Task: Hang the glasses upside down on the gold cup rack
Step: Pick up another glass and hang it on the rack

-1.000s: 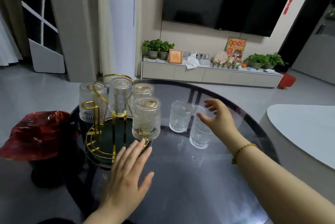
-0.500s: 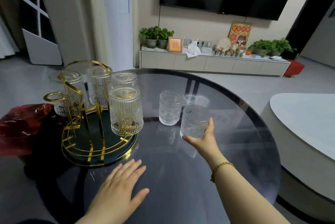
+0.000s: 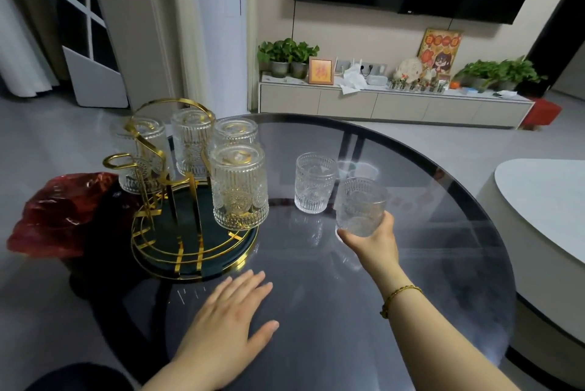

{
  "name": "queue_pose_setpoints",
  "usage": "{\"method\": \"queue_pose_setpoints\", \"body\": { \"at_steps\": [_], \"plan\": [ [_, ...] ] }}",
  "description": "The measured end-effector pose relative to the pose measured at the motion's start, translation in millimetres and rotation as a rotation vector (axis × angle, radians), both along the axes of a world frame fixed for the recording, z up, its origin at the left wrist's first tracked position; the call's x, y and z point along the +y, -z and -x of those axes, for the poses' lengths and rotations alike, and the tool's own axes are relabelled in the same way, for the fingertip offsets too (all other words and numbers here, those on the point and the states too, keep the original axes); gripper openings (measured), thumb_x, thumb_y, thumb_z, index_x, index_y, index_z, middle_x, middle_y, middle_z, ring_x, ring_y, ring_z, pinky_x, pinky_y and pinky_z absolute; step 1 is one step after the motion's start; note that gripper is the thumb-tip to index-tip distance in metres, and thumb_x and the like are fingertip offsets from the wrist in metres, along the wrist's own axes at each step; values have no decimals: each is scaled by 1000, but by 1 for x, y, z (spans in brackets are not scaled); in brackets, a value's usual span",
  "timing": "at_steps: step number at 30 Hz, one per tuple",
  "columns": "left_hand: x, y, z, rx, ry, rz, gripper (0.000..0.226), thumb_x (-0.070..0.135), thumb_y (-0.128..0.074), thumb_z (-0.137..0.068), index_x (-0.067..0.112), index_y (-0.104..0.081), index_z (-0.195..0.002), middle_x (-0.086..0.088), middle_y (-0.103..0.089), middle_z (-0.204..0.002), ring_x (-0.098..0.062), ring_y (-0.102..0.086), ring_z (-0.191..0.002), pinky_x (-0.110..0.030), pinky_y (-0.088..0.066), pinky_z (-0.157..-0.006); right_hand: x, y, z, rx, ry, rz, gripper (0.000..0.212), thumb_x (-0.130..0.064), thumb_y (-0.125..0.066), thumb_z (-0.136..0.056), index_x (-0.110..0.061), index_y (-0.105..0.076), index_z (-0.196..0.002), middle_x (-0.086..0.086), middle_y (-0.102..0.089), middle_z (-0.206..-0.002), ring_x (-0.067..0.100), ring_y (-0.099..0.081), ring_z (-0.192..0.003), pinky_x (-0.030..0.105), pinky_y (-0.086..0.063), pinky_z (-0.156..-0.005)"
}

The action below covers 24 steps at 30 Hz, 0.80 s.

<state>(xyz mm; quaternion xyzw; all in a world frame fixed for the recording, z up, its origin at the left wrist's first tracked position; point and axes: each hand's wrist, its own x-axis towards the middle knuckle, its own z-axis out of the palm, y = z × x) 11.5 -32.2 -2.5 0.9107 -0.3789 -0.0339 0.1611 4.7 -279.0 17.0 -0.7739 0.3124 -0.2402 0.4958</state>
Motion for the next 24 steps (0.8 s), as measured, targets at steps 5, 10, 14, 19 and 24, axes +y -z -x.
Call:
{"method": "queue_pose_setpoints", "body": {
  "at_steps": [5,10,14,19,24],
  "plan": [
    [-1,-1,0,-11,0,10,55,52,-29,-91,32,-13,-139,14,-3,-151,-2,6,-135,-24,10,-106,3,-12,15,-156,-38,-85,65,-20,-73,-61,-23,-34,-113,-9,-54,-97,7,-55,-86,24,-39,-74],
    [0,-6,3,22,-1,25,53,49,-34,-91,30,-18,-138,12,-7,-151,-3,2,-136,-25,6,-109,9,-45,33,-201,-122,-33,59,-22,-72,-64,-27,-38,-111,-14,-53,-94,-2,-52,-85,20,-40,-73],
    [13,-14,9,-24,-7,169,45,39,-50,-88,28,-38,-130,12,-30,-143,-5,-19,-133,-27,-10,-110,16,-85,44,-228,-265,112,58,-22,-75,-61,-38,-36,-102,-19,-47,-96,-4,-55,-79,5,-44,-60],
    [56,-29,2,-218,-159,450,32,3,-82,-60,13,-69,-89,-2,-71,-91,-19,-63,-89,-35,-44,-74,37,-140,47,-252,-421,251,52,-43,-75,-46,-48,-39,-83,-14,-49,-95,3,-59,-71,17,-52,-59],
    [99,-32,-24,-80,-399,600,52,0,-65,-78,4,-44,-125,-15,-41,-136,-32,-39,-123,-40,-29,-98,71,-180,35,-245,-607,256,59,-50,-72,-35,-43,-43,-86,-5,-57,-86,2,-62,-65,13,-50,-51]
  ]
}}
